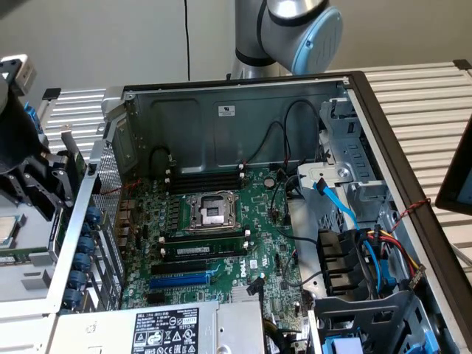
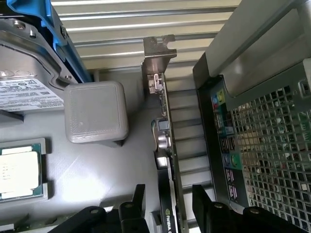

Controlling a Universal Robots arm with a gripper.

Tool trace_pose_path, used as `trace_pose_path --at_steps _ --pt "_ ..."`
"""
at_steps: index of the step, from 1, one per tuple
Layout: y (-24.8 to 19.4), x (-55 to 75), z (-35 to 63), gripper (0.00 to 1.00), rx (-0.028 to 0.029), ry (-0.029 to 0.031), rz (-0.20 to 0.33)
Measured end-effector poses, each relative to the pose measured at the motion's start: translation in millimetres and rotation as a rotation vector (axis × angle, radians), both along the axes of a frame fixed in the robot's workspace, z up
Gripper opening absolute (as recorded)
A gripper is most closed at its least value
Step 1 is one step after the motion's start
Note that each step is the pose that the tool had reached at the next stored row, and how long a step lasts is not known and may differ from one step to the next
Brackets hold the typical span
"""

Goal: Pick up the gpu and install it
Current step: 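Pick up the gpu and move the gpu toward the slot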

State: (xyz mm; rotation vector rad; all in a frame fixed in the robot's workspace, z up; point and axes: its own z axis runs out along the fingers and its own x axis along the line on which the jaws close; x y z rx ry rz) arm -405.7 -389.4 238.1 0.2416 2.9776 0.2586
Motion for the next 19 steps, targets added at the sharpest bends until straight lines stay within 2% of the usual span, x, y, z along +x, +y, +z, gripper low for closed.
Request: trace_pose_path --at_steps 2,5,10,18,19 --pt "2.7 0.0 -3.2 0.51 0.0 -0.0002 0.0" --pt "2.8 0.0 -4.9 0.51 -0.0001 -0.0006 0.002" --pt "2.9 0.0 -6.2 0.51 0.0 -0.011 0.029" --pt "2.8 0.0 -9.7 0.51 0.0 -0.0133 0.051" --pt "2.8 0.0 -9.9 0.49 0.0 -0.0137 0.053"
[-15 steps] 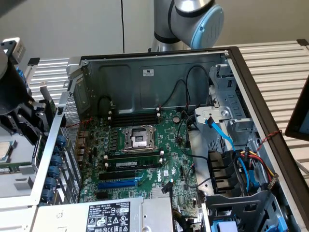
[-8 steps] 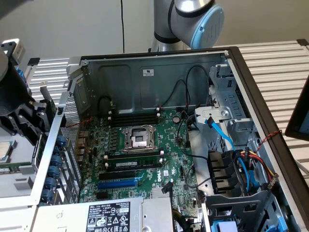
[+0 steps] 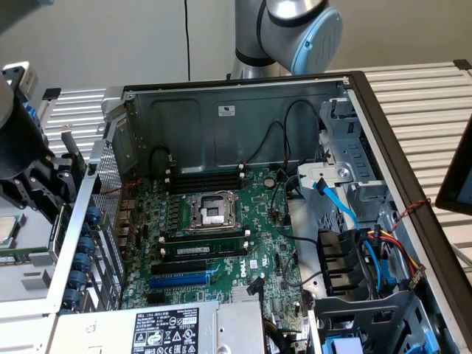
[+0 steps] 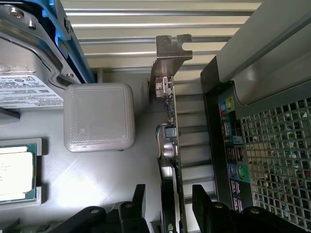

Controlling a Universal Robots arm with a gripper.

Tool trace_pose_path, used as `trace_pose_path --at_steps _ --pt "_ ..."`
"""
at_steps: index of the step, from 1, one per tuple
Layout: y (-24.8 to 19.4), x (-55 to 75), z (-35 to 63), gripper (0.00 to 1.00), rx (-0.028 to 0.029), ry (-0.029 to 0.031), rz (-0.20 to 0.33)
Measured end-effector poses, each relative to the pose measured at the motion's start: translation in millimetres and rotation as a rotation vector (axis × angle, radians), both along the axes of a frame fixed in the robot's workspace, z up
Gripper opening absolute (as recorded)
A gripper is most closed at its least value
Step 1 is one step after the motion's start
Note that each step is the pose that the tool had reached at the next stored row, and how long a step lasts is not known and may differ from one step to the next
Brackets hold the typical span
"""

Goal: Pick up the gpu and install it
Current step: 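Pick up the gpu and move the gpu toward the slot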

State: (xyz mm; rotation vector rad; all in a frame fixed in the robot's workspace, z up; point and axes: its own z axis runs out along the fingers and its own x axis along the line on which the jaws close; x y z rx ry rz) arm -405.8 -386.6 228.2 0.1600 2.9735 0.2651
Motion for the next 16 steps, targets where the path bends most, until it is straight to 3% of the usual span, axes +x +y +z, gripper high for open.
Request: trace_pose_path --at_steps 2,3,16 --pt "0.0 0.0 -0.6 0.49 0.0001 -0.0011 0.004" --pt "0.0 0.0 -0.9 0.41 0.0001 -0.0017 0.006" --pt "0.0 0.5 -4.7 0.41 0.0022 -0.0043 0.022"
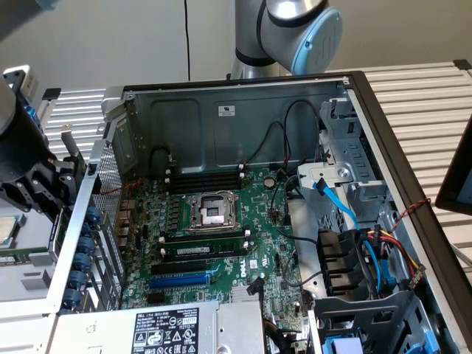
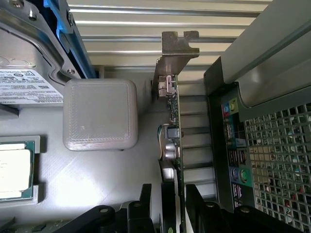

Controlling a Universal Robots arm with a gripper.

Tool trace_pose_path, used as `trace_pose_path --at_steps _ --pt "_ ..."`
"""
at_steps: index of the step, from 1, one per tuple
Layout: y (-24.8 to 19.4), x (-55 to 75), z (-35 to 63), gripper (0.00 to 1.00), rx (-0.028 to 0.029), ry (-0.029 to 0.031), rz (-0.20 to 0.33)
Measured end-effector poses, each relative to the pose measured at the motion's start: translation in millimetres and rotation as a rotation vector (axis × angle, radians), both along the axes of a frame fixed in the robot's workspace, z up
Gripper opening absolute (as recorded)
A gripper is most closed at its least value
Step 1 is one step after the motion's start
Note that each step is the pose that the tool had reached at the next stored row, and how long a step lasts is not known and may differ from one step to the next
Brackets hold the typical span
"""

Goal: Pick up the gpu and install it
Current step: 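Pick up the gpu and move the gpu toward the slot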

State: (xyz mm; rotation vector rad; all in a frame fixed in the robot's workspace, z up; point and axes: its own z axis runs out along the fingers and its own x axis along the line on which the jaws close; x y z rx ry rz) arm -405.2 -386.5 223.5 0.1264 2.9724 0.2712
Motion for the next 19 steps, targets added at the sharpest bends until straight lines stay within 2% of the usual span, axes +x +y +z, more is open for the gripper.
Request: trace_pose_path --at_steps 4,10,14,19 --pt "0.0 0.1 -0.2 0.41 0.0033 0.0001 0.0" --pt "0.0 0.6 0.0 0.41 0.0037 0.0002 0.0" --pt "0.0 0.8 2.5 0.41 0.0037 0.0026 0.0" --pt "-0.2 0.7 3.3 0.41 0.0037 0.0084 -0.004"
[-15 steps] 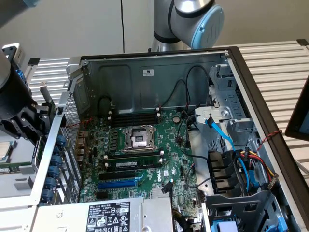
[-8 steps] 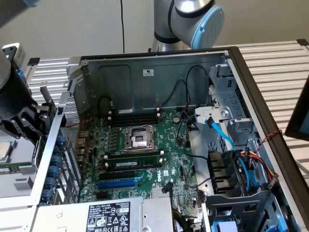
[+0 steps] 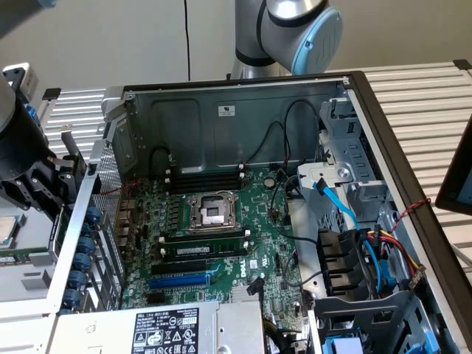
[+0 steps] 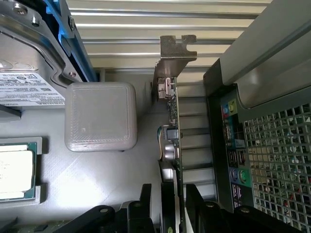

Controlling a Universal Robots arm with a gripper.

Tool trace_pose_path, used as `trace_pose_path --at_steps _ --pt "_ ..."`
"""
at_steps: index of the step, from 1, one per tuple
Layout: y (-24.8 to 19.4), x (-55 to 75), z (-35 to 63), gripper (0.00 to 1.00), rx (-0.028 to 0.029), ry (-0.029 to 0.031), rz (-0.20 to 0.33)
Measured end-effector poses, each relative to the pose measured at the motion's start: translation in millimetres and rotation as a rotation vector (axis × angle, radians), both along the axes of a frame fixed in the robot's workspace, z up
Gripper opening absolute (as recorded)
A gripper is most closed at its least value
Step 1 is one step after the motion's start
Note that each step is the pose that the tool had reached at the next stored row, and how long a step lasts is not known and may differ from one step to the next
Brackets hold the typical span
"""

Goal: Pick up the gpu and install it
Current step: 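Pick up the gpu and move the gpu toward the slot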

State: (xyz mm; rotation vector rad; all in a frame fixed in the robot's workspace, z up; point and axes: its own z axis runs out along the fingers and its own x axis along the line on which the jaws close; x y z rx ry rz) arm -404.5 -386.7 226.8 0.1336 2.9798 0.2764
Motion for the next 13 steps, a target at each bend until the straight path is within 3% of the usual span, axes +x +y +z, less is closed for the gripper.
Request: trace_pose_path --at_steps 4,7,10,13 --pt "-0.1 1.6 0.1 0.41 0.0 0.0043 0.0" --pt "-0.2 4.1 0.0 0.41 0.0 0.011 0.0" --pt "-0.2 4.4 0.0 0.41 -0.0001 0.0235 0.0" --pt "-0.4 4.4 0.0 0.41 0.0 0.0245 0.0"
